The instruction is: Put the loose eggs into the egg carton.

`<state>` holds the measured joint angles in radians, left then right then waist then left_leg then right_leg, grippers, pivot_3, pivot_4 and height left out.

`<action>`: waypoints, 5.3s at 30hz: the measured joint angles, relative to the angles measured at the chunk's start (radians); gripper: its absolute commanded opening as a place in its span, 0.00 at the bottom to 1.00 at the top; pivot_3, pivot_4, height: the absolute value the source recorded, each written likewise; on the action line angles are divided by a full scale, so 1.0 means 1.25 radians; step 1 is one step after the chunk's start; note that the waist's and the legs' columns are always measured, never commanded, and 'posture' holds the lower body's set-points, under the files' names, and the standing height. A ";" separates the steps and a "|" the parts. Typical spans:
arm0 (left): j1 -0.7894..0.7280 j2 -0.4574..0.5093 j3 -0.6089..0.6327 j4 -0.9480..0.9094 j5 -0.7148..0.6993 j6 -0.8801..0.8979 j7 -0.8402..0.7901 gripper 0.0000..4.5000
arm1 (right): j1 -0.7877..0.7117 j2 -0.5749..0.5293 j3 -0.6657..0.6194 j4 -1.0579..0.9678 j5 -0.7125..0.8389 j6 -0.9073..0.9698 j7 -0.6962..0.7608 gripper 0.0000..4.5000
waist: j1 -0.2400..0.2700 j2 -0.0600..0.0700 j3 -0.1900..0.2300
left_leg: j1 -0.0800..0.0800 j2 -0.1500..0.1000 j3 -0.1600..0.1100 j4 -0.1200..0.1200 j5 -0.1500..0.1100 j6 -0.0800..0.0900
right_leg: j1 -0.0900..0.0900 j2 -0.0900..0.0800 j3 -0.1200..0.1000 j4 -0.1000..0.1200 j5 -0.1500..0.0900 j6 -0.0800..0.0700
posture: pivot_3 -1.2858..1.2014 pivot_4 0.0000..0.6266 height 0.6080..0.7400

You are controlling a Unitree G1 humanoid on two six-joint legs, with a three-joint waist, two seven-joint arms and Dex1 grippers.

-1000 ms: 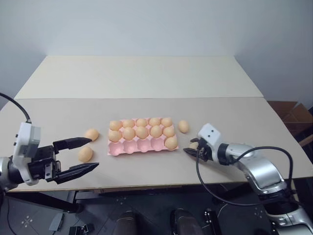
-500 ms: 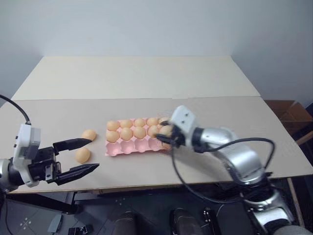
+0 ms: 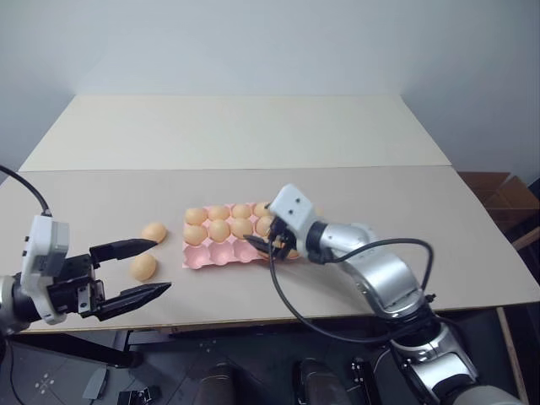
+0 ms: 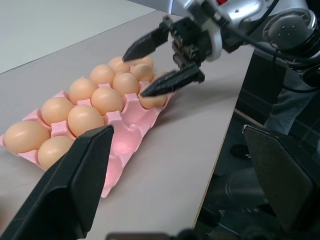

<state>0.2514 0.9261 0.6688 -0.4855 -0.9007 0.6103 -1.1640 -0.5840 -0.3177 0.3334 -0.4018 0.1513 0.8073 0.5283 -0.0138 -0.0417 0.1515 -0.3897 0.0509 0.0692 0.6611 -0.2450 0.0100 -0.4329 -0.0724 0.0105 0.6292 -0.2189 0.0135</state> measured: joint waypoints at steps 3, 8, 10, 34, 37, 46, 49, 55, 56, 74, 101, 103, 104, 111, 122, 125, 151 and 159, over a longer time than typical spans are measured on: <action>0.000 0.001 0.009 0.004 0.000 0.001 0.000 1.00 | 0.023 -0.055 -0.081 -0.064 0.059 0.004 0.043 0.99 | 0.003 0.000 0.000 | 0.000 -0.001 0.000 0.000 0.000 0.000 | 0.000 -0.001 0.000 -0.001 0.000 0.000 | 0.52 0.24 1.00; 0.029 0.002 0.036 0.013 0.010 0.002 -0.002 1.00 | 0.125 -0.208 -0.249 -0.114 0.178 0.000 0.176 0.99 | 0.002 0.000 0.000 | 0.000 -0.001 0.000 0.000 0.000 0.000 | 0.002 -0.002 0.000 -0.004 -0.001 0.000 | 0.52 0.24 1.00; 0.052 -0.001 0.058 0.014 0.010 0.003 -0.002 1.00 | 0.186 -0.278 -0.294 -0.107 0.205 -0.033 0.246 0.99 | 0.002 0.000 0.000 | 0.001 -0.001 0.000 0.000 -0.001 0.001 | 0.003 -0.002 0.000 -0.004 -0.003 -0.001 | 0.52 0.24 1.00; 0.079 -0.024 0.083 0.014 0.015 0.004 0.013 1.00 | 0.205 -0.322 -0.300 0.169 0.117 -0.322 0.303 0.99 | -0.001 0.000 0.000 | 0.005 -0.001 0.002 0.000 0.000 0.001 | 0.005 -0.001 0.002 -0.003 -0.005 0.000 | 0.52 0.24 1.00; 0.063 -0.017 0.085 0.015 0.007 0.007 0.015 1.00 | 0.143 -0.290 -0.237 0.244 0.066 -0.336 0.286 0.99 | 0.001 0.000 0.000 | 0.004 -0.001 0.001 0.000 0.000 0.001 | 0.005 -0.001 0.001 -0.002 -0.004 0.000 | 0.52 0.24 1.00; 0.111 -0.040 0.115 -0.027 -0.005 0.011 0.040 1.00 | -0.036 -0.159 -0.139 0.538 -0.048 -0.393 0.220 0.99 | -0.004 0.000 0.000 | 0.002 -0.001 0.002 0.000 0.000 0.001 | 0.004 -0.001 0.002 -0.004 -0.001 0.000 | 0.52 0.24 1.00; 0.138 -0.051 0.140 -0.045 -0.009 0.016 0.047 1.00 | -0.083 -0.129 -0.124 0.627 -0.077 -0.417 0.204 0.99 | -0.005 0.000 0.001 | 0.002 -0.001 0.001 0.000 0.000 0.001 | 0.004 -0.001 0.001 -0.003 -0.001 0.000 | 0.52 0.24 1.00; 0.181 -0.073 0.174 -0.075 -0.027 0.018 0.058 1.00 | -0.125 -0.091 -0.121 0.745 -0.096 -0.446 0.203 0.79 | -0.002 0.001 0.001 | 0.003 -0.001 0.001 0.000 0.000 0.001 | 0.004 -0.001 0.001 -0.003 -0.001 -0.001 | 0.52 0.24 1.00; 0.184 -0.073 0.174 -0.074 -0.028 0.018 0.059 1.00 | -0.126 -0.090 -0.121 0.751 -0.097 -0.446 0.203 0.72 | -0.002 0.001 0.001 | 0.003 -0.001 0.001 0.000 0.000 0.001 | 0.004 -0.001 0.001 -0.003 -0.001 -0.002 | 0.52 0.24 1.00; 0.054 -0.006 0.098 0.022 -0.012 0.016 0.027 1.00 | -0.065 0.003 -0.075 0.156 -0.037 -0.130 0.135 0.43 | -0.011 0.002 0.001 | 0.003 0.001 0.000 -0.001 0.000 0.001 | 0.003 0.001 0.000 0.000 0.000 0.000 | 0.52 0.24 1.00; 0.019 -0.007 0.054 0.054 0.030 0.002 0.009 1.00 | -0.009 -0.057 -0.107 -0.100 0.034 0.004 0.152 1.00 | 0.001 0.001 0.001 | -0.001 -0.001 0.001 -0.001 0.000 -0.001 | -0.001 -0.002 0.000 -0.001 0.000 0.000 | 0.52 0.24 1.00; 0.029 -0.008 0.064 0.054 0.030 0.002 0.008 1.00 | 0.014 -0.099 -0.160 -0.120 0.073 0.007 0.175 1.00 | 0.001 0.001 0.001 | -0.001 -0.001 0.001 -0.001 0.000 -0.001 | -0.001 -0.002 0.000 -0.001 -0.001 0.000 | 0.52 0.24 1.00; 0.035 -0.008 0.070 0.053 0.030 0.002 0.006 1.00 | 0.036 -0.126 -0.191 -0.126 0.096 0.006 0.192 1.00 | 0.002 0.001 0.001 | -0.001 -0.001 0.001 -0.001 0.000 -0.001 | -0.001 -0.002 0.000 -0.001 -0.001 0.000 | 0.52 0.24 1.00; 0.081 -0.022 0.110 0.051 0.042 -0.007 0.002 1.00 | 0.212 -0.299 -0.326 -0.074 0.171 -0.135 0.352 1.00 | -0.002 0.001 0.001 | 0.001 -0.001 0.001 -0.001 0.000 -0.001 | 0.001 -0.001 0.000 -0.002 -0.004 0.000 | 0.52 0.24 1.00; 0.116 -0.052 0.118 0.009 0.044 -0.025 0.023 1.00 | 0.272 -0.309 -0.344 0.093 0.183 -0.346 0.432 1.00 | -0.001 0.000 0.001 | 0.004 0.000 0.001 -0.001 0.000 -0.001 | 0.004 -0.001 0.001 -0.002 -0.005 0.001 | 0.52 0.24 1.00; 0.139 -0.079 0.138 -0.020 0.044 -0.016 0.075 1.00 | 0.255 -0.312 -0.343 0.096 0.183 -0.356 0.432 1.00 | -0.001 0.000 0.001 | 0.004 -0.001 0.001 -0.001 0.000 0.000 | 0.004 -0.001 0.002 -0.002 -0.004 0.000 | 0.52 0.24 1.00; -0.137 -0.219 -0.174 0.013 0.143 0.387 0.711 0.73 | 0.237 -0.318 -0.309 0.030 0.207 -0.363 0.399 1.00 | 0.009 0.000 0.001 | 0.005 -0.001 -0.001 0.000 0.000 0.001 | 0.007 -0.001 0.001 -0.003 0.001 0.002 | 0.52 0.24 1.00; -0.127 -0.182 -0.166 -0.022 0.157 0.339 0.656 0.38 | 0.249 -0.318 -0.310 0.013 0.212 -0.359 0.363 1.00 | 0.009 -0.001 0.001 | 0.004 -0.002 0.000 0.000 0.000 0.000 | 0.006 -0.002 0.001 -0.003 0.000 0.000 | 0.52 0.24 1.00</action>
<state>0.0925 0.6981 0.4615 -0.5124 -0.7044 1.0337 -0.3438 -0.2723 -0.7154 -0.0536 -0.3852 0.4165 0.3591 0.9823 -0.0021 -0.0424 0.1525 -0.3844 0.0490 0.0687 0.6607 -0.2452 0.0106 -0.4249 -0.0748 0.0114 0.6256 -0.2192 0.0138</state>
